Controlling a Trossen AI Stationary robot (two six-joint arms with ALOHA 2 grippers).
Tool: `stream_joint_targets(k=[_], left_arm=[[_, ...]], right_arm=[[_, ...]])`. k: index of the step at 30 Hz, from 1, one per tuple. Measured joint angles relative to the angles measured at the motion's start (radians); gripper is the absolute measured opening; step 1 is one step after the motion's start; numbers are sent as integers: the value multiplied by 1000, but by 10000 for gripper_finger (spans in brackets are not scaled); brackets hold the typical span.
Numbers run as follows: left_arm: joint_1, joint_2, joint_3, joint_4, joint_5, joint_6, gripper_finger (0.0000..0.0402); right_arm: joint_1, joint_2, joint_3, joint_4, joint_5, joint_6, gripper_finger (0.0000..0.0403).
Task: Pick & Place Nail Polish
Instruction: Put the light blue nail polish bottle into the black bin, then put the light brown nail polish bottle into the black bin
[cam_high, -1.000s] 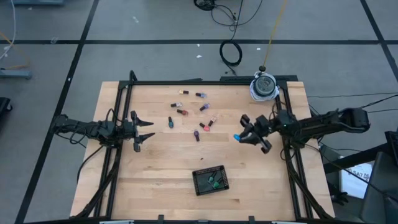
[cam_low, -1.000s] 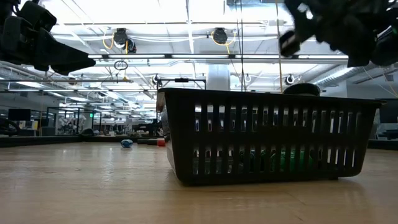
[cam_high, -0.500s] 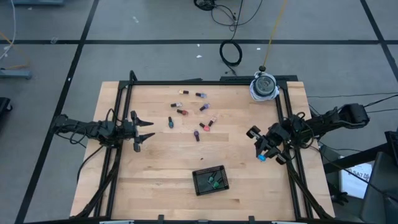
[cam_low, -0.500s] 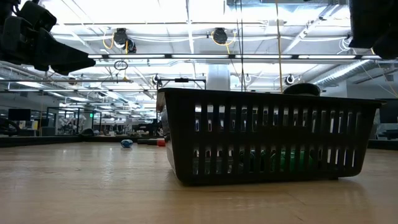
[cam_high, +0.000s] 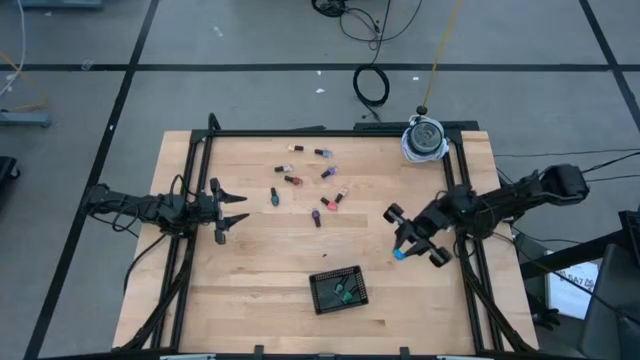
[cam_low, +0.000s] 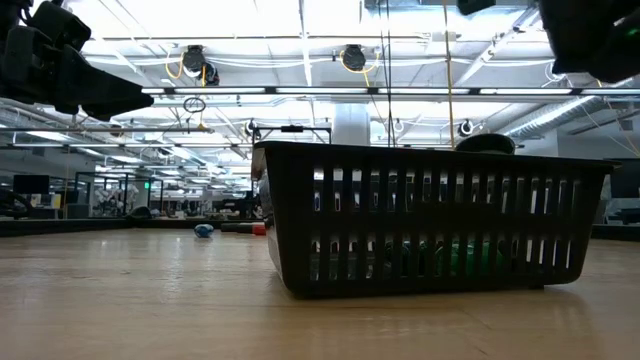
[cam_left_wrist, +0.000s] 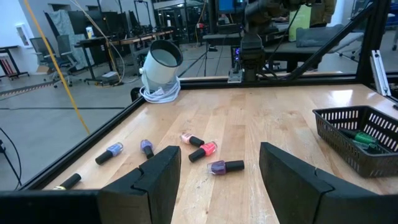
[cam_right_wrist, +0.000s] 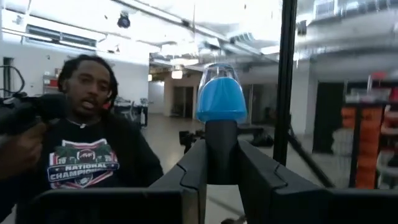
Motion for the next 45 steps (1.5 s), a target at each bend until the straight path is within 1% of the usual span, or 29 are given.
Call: stream_joint_targets(k=[2, 4, 5, 7, 9, 11, 12, 14, 17, 21, 25, 31, 35, 39, 43, 45], left_arm=[[0, 0, 0, 0, 0, 0, 214], [0, 0, 0, 0, 0, 0, 214], [0, 0, 0, 0, 0, 0, 214], [0, 0, 0, 0, 0, 0, 214], [0, 0, 0, 0, 0, 0, 214], [0, 0, 0, 0, 0, 0, 214], [0, 0, 0, 0, 0, 0, 214], [0, 0, 0, 0, 0, 0, 214], [0, 0, 0, 0, 0, 0, 214], [0, 0, 0, 0, 0, 0, 214], [0, 0, 0, 0, 0, 0, 214], [0, 0, 0, 0, 0, 0, 214], [0, 0, 0, 0, 0, 0, 214], [0, 0, 0, 0, 0, 0, 214], [0, 0, 0, 0, 0, 0, 214], [0, 0, 0, 0, 0, 0, 214]], right_arm=[[33, 34, 59, -96, 19, -17, 50], [71, 76, 135, -236, 23, -56, 50], [94, 101, 176, -317, 47, -83, 50], [139, 150, 253, -505, 139, -131, 50], [180, 206, 330, -693, 266, -156, 50], [212, 273, 391, -826, 374, -154, 50], [225, 310, 416, -864, 408, -146, 50], [241, 381, 452, -891, 418, -126, 50], [254, 473, 491, -885, 356, -107, 50], [248, 544, 505, -892, 353, -74, 50], [228, 553, 506, -890, 353, -65, 60], [228, 549, 505, -895, 350, -57, 110], [229, 550, 505, -898, 351, -57, 129], [224, 550, 505, -900, 351, -72, 137], [210, 529, 504, -930, 359, -75, 133], [203, 512, 504, -958, 412, -83, 128]])
